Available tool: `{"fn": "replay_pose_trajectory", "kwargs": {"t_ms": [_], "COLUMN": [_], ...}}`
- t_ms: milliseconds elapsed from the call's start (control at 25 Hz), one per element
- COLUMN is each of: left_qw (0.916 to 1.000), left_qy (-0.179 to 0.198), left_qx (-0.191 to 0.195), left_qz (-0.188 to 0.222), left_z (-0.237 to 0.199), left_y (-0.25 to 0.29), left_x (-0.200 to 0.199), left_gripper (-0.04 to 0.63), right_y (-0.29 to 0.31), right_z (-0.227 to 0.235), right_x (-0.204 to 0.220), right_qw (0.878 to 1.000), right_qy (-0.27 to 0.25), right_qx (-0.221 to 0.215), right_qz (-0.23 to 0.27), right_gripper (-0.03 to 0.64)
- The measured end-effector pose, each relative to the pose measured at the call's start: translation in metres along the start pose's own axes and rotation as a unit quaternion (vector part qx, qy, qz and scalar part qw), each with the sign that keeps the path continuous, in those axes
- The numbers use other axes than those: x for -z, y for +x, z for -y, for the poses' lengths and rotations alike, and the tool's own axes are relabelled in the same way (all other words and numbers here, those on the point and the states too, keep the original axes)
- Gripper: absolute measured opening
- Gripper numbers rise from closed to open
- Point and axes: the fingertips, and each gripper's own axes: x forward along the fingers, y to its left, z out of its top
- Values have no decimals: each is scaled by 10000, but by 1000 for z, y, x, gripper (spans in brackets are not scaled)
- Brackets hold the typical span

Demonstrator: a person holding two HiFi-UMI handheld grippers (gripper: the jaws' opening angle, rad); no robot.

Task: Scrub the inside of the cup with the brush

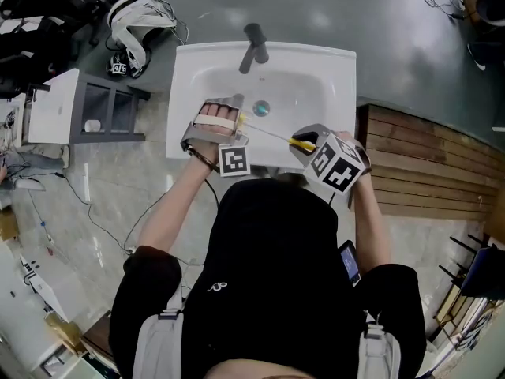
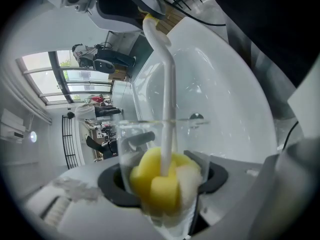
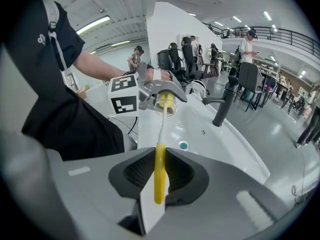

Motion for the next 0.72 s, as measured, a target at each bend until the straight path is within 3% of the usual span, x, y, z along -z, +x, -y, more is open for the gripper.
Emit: {"fn": "replay_pose_trajectory", "kwargs": {"t_ms": [440, 640, 720], "left_qw": [9999, 9999, 9998], "left_qy": [-99, -50, -98], "left_qx": [-6, -99, 39], "left_qz": [32, 94, 156], "left_z": [-2, -9, -4], "left_y": [1, 1, 0], "left_x": [-10, -4, -5], "left_gripper": [268, 268, 268], "right_y": [4, -7, -9], "right_z": [2, 3, 2], "right_x": [4, -3, -3], "right_qw": [10000, 9984, 9976], "right_qy": [79, 407, 491], "right_qx": [14, -161, -197], "right_qz": [-32, 357, 454], "right_gripper": [63, 63, 63]}}
